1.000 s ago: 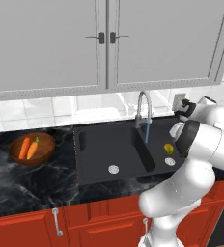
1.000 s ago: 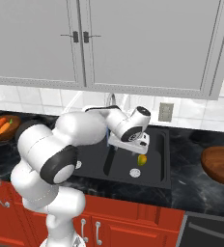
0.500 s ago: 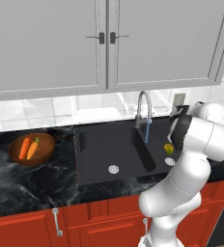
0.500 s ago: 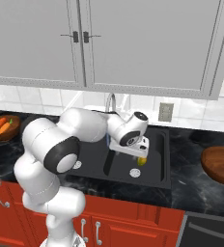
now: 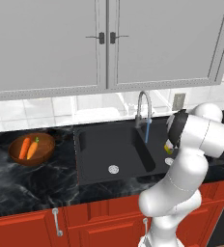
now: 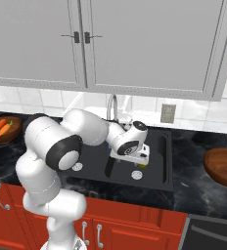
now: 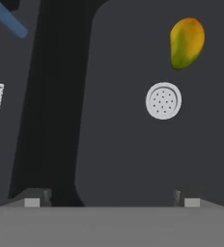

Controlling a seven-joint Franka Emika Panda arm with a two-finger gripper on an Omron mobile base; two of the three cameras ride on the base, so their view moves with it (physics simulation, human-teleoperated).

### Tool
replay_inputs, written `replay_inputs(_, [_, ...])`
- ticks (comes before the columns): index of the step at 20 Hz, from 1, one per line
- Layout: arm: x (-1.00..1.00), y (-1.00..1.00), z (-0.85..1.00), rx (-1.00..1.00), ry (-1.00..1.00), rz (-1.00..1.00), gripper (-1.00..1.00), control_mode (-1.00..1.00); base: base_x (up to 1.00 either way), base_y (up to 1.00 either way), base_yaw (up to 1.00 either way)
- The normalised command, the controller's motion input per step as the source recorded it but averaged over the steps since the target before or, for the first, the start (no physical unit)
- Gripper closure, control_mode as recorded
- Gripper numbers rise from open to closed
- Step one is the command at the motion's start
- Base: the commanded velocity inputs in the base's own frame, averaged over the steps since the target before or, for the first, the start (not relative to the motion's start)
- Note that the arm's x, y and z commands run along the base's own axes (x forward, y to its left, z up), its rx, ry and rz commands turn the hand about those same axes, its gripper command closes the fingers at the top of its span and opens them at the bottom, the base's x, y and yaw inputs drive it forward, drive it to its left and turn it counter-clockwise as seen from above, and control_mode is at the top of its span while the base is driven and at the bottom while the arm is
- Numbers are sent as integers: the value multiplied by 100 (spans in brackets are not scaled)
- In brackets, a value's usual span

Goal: Pick the carrots from the sink and place them in one bowl. Place the mango in the other bowl. Then turn off the sink faucet.

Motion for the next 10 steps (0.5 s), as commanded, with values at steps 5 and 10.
replay_inputs(5, [21,-2,-20,0,-3,0,-100,-100,0,0,0])
replay_inputs(10, [11,-13,-4,0,0,-1,-100,-100,0,0,0])
